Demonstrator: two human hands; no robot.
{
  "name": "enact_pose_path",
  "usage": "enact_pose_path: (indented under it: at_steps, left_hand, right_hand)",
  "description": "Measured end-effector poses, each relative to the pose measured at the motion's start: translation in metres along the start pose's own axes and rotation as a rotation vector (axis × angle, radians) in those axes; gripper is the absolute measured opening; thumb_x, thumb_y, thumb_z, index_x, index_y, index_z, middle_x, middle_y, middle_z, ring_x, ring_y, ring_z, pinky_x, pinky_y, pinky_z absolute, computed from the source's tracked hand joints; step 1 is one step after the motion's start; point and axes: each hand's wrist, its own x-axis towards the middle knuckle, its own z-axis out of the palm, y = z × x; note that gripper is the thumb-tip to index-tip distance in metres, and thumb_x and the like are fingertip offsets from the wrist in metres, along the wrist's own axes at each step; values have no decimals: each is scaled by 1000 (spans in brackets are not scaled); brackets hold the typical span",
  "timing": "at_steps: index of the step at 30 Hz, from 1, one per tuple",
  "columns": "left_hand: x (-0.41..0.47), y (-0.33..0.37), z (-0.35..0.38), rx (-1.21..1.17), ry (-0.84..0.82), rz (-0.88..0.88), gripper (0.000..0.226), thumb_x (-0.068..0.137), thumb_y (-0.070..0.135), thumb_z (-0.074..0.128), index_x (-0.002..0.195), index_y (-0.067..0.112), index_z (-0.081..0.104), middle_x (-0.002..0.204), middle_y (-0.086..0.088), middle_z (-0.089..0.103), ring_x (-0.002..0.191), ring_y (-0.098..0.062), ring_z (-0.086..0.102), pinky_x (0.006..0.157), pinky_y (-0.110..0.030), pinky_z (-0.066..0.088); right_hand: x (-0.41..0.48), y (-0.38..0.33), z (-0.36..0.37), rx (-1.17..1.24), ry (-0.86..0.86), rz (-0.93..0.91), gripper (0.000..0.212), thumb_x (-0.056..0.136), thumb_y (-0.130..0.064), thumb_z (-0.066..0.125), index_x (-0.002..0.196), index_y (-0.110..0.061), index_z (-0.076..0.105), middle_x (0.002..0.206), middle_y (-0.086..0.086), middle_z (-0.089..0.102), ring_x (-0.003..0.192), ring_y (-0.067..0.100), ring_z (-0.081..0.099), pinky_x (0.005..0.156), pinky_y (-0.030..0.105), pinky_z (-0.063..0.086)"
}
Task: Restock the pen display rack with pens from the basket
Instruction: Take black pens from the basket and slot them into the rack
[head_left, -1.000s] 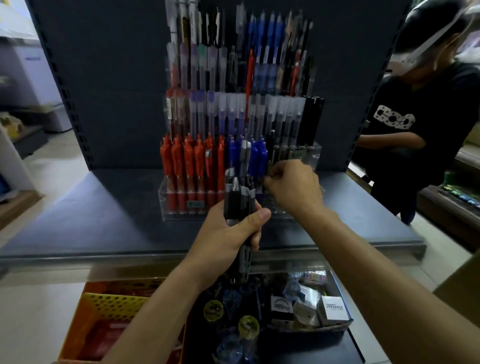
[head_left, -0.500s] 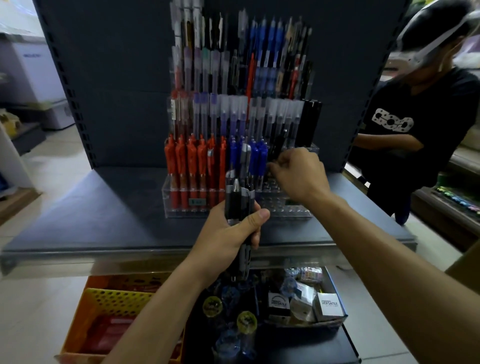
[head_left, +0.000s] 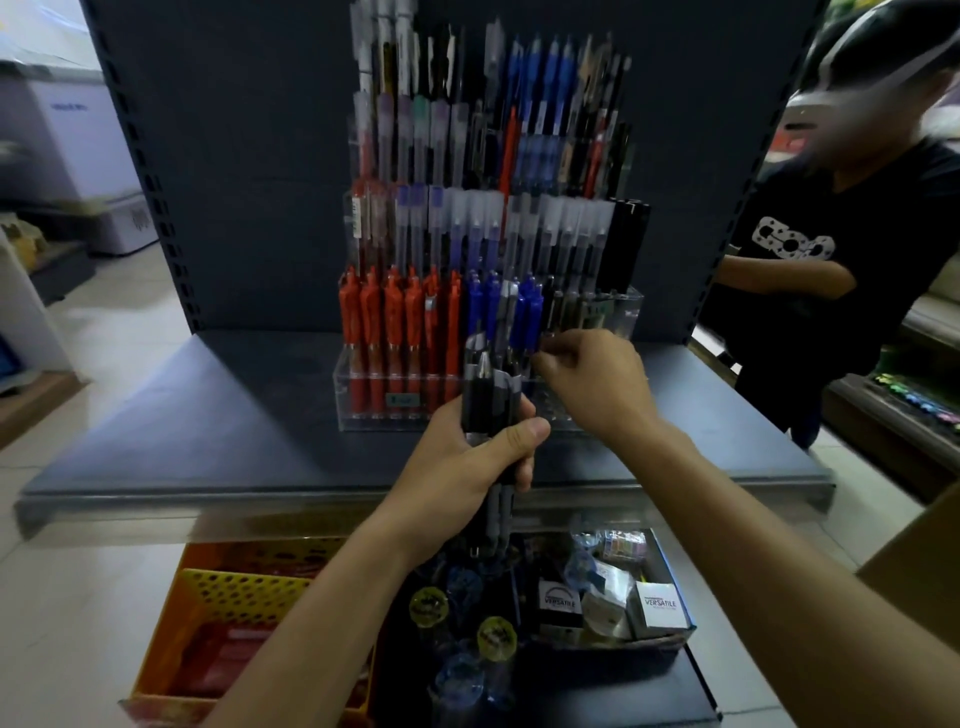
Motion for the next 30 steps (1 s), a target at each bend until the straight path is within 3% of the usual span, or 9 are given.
enact_pose_path:
  at_steps: [3, 5, 9, 13, 17, 22, 24, 27, 30]
  left_hand:
    - [-2, -2, -1, 16, 12, 3, 18, 91, 19, 62, 103, 7, 58, 67, -4, 58, 65, -18, 59, 69, -27, 51]
    - [-3, -3, -1, 40, 20, -1, 16, 92, 18, 63, 103, 8, 59, 66, -3, 59, 64, -18, 59, 69, -27, 51]
    - [-8, -5, 0, 37, 13, -20, 5, 93, 15, 62, 93, 10, 59, 58, -3, 53, 56, -19, 52, 60, -31, 46]
    - [-14, -9, 2, -28, 7, -66, 11, 93, 15, 63, 89, 7, 55, 54, -3, 46, 48, -18, 43, 52, -32, 39]
    - [-17, -8, 3, 22, -9, -95, 12, 91, 11, 63, 86, 6, 53, 52, -2, 45, 47, -18, 43, 51, -31, 40]
    - [-17, -7, 0, 39, -31, -102, 11, 90, 9, 65, 87, 7, 55, 52, -3, 46, 48, -19, 43, 52, -28, 41]
    - [-18, -7, -2, 46, -48, -120, 11, 89, 7, 65, 86, 7, 54, 52, -3, 46, 48, -19, 43, 53, -28, 42]
    - [-20, -10, -2, 73, -65, -142, 12, 90, 4, 63, 84, 7, 53, 52, -1, 46, 48, -18, 44, 53, -28, 42]
    - [-19, -10, -2, 58, -49, -152, 12, 92, 6, 61, 83, 9, 53, 52, 1, 46, 49, -18, 44, 54, -29, 43]
  right_hand:
    - [-16, -2, -10, 243, 102, 2, 16, 94, -31, 58, 95, -21, 71, 77, -7, 68, 74, 12, 64, 68, 33, 53]
    - [-27, -11, -22, 411, 61, -43, 26, 97, -34, 55, 86, -16, 70, 61, -7, 57, 57, 9, 52, 57, 30, 44]
    - [-49, -35, -43, 617, -230, -160, 35, 95, -43, 53, 91, -13, 72, 69, 2, 57, 60, 7, 52, 60, 22, 43]
    - [-61, -38, -37, 625, -266, -168, 11, 89, -30, 68, 93, -20, 69, 69, 5, 54, 60, 9, 51, 59, 20, 44]
    - [-64, -40, -35, 645, -209, -88, 12, 91, -31, 66, 83, -23, 66, 67, 5, 50, 58, 6, 47, 56, 17, 40]
    - [-58, -47, -43, 582, -198, -106, 20, 95, -28, 60, 77, -20, 63, 66, 3, 53, 59, 11, 47, 59, 27, 41]
    - [-52, -49, -49, 661, -124, -53, 18, 98, -27, 55, 83, -18, 62, 73, 2, 59, 64, 15, 53, 62, 32, 46]
    - [-36, -52, -66, 843, 35, 13, 15, 101, -22, 51, 88, -17, 58, 71, -4, 65, 62, 15, 61, 60, 30, 53]
    - [-23, -46, -74, 823, 191, -6, 18, 101, -21, 52, 83, -19, 52, 68, 1, 65, 59, 21, 66, 57, 34, 57]
